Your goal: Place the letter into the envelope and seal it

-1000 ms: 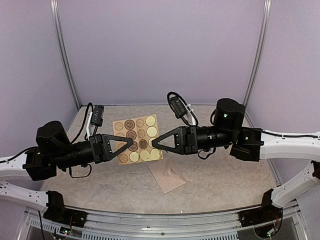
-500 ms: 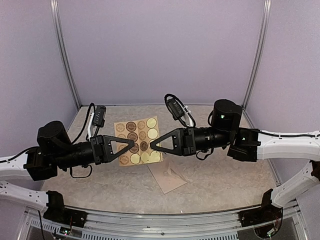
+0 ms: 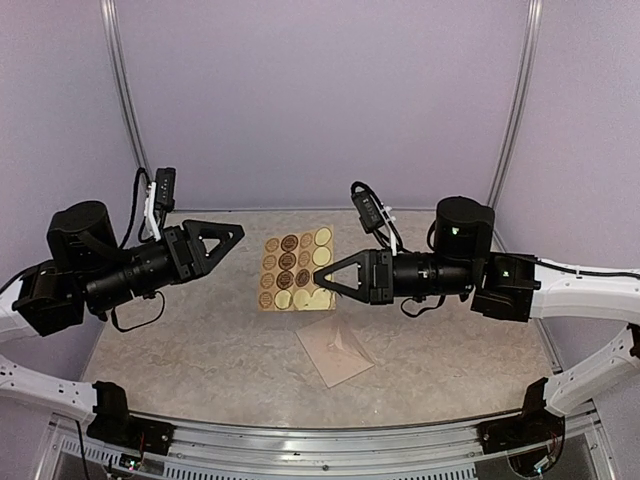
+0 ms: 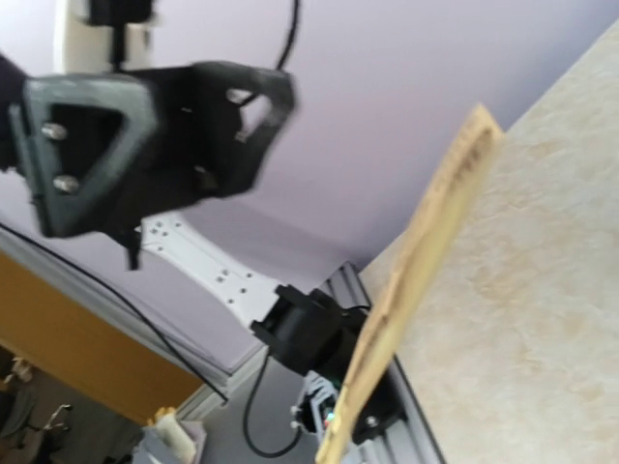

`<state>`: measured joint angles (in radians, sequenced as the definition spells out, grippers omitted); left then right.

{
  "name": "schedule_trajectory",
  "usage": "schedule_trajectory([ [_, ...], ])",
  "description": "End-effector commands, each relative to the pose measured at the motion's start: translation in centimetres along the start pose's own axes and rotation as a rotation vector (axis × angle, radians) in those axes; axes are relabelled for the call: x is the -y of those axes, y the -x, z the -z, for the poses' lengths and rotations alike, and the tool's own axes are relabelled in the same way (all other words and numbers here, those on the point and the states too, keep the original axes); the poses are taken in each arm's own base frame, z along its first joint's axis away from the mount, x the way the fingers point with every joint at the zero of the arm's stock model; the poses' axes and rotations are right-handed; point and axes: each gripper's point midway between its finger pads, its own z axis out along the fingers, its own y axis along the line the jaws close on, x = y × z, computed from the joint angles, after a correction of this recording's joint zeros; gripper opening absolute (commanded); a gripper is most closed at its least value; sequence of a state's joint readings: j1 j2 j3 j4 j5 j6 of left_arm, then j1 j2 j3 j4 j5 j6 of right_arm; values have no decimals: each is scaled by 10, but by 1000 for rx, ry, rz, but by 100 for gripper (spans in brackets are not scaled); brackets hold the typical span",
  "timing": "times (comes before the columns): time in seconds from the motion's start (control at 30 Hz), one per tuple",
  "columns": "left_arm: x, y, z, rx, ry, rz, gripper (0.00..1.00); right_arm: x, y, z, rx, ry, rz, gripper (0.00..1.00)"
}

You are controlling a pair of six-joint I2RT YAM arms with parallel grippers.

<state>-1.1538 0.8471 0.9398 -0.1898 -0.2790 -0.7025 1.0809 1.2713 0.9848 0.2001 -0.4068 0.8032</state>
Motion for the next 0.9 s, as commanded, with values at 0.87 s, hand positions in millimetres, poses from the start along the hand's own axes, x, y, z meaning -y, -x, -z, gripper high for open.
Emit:
schedule_trajectory([
  [0.87, 85, -73, -34, -247, -482, 21, 63, -67, 4, 22, 24, 332, 219, 0],
])
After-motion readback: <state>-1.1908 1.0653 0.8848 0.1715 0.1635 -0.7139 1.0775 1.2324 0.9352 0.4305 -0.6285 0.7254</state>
